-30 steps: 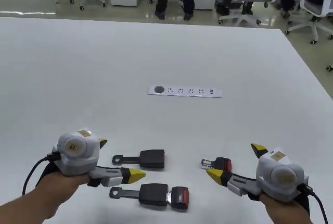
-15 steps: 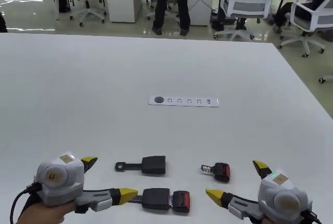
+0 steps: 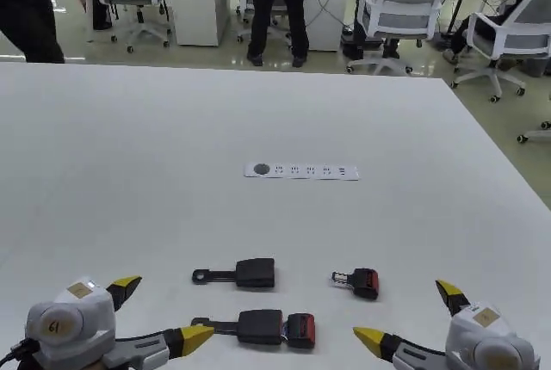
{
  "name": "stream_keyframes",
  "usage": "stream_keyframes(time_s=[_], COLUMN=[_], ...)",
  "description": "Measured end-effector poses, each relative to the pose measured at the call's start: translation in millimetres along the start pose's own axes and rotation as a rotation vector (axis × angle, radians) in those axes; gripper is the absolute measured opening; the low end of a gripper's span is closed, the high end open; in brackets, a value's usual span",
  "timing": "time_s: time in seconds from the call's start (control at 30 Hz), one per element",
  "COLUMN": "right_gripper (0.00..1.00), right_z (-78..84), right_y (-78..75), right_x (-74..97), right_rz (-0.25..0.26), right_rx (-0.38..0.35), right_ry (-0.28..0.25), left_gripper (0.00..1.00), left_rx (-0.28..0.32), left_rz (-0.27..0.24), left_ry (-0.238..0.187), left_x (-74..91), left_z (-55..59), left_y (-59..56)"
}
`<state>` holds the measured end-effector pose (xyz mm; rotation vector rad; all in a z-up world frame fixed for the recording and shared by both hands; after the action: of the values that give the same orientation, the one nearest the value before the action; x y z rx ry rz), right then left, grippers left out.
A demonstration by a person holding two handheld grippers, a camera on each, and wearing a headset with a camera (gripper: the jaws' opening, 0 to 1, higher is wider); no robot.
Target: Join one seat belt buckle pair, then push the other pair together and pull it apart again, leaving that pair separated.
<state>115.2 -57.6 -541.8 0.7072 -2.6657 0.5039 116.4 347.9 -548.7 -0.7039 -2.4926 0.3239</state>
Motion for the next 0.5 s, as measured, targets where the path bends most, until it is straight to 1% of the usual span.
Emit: stream_keyframes(time_s=[0.1,0.13,0.2,0.27,0.3,0.33,0.4,0.43,0.47,0.5], right_gripper=[0.98,0.99,0.99,0.99,0.99,0.98,0.98,0.98,0.98,0.98], right_z=[1.5,1.2,0.4,0.1,0.1,0.6,2.5,2.9,3.5,4.0], right_y=[-0.4,-0.2,-0.4,-1.9,-2.7,-3.4,-5.2,-5.3,-6.1,-6.7], right_x=[2.4,3.9,6.5,8.1,9.3,9.3,9.6,9.9,10.5,10.8], right_rz=[0.011,0.012,0.012,0.013,0.017,0.019,0.026,0.030,0.035,0.036], right_rx=[0.003,0.007,0.021,0.021,0.021,0.022,0.016,0.015,0.014,0.011], right_ry=[0.005,0.008,0.008,0.005,0.003,0.005,0.007,0.007,0.007,0.007], left_gripper=[1.00,1.00,1.00,1.00,1.00,1.00,1.00,1.00,1.00,1.00], left_rx=[0.006,0.006,-0.004,-0.005,-0.002,0.004,0.011,0.013,0.013,0.010], left_rz=[-0.006,-0.003,-0.005,-0.005,-0.008,-0.009,-0.017,-0.017,-0.014,-0.014], left_ry=[-0.013,-0.026,-0.029,-0.026,-0.022,-0.023,-0.018,-0.018,-0.024,-0.025], left_x=[7.4,11.1,14.8,14.1,15.1,18.7,21.6,23.1,25.7,26.4], left_z=[-3.4,-6.7,-6.5,0.2,2.0,1.2,1.9,1.5,-0.8,-0.4], left_y=[-5.1,-12.6,-13.9,-1.1,0.7,-6.2,-6.7,-8.9,-15.8,-15.5])
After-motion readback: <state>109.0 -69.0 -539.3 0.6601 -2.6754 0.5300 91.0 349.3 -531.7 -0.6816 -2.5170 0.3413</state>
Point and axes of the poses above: the centre of the closed fingertips' face, and the gripper's own axes: x roughly backward along the fingers, y roughly to its left, z roughly out of its underside, the point moved 7 cm from there along x, roughly backward along the fingers, and after that the axes turned 12 degrees about x, right-handed, at the moved point
